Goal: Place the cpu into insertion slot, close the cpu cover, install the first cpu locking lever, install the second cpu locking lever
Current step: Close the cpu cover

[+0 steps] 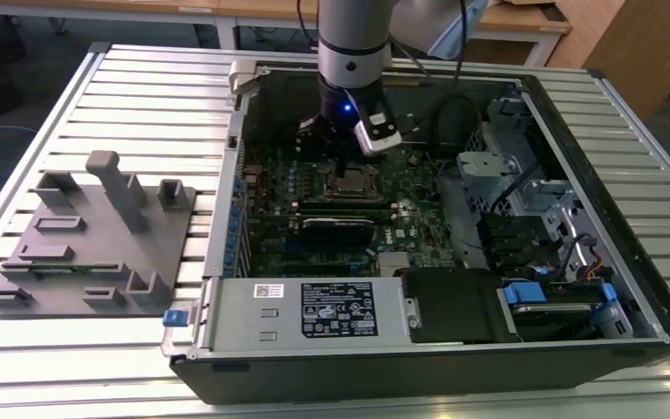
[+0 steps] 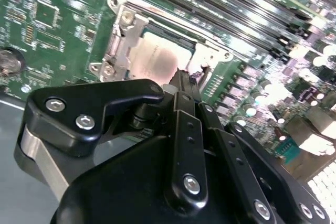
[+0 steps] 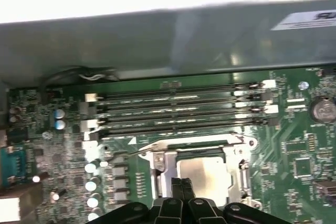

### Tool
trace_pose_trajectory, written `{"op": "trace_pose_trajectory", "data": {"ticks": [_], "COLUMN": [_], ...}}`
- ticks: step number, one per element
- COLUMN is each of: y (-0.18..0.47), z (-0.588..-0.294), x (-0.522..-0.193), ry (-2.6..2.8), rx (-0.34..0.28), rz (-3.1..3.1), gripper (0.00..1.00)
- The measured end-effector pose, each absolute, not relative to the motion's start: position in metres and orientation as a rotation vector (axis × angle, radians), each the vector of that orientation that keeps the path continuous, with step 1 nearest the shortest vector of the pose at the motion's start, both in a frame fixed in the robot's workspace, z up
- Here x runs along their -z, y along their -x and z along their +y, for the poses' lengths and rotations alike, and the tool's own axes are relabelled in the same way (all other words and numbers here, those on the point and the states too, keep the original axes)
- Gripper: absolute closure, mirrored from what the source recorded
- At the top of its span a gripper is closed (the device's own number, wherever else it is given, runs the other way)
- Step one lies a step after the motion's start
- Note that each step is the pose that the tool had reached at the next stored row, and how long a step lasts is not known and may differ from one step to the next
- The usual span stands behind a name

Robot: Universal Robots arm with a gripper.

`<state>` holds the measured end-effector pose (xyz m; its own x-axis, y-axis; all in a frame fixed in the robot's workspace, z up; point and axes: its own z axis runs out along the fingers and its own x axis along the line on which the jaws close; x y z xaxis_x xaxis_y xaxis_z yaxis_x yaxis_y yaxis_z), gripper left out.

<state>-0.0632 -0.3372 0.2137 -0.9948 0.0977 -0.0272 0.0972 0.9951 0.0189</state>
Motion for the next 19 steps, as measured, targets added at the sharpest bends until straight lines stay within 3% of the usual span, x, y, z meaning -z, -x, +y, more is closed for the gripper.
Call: {"op": "trace_pose_trajectory", "data": {"ticks": [19], "y": [0.0519], "z": [-0.3372], "x": [-0.2174], "ry": [-0.152], "rx": [-0.027], "rz": [3.110], "gripper": [0.90]}}
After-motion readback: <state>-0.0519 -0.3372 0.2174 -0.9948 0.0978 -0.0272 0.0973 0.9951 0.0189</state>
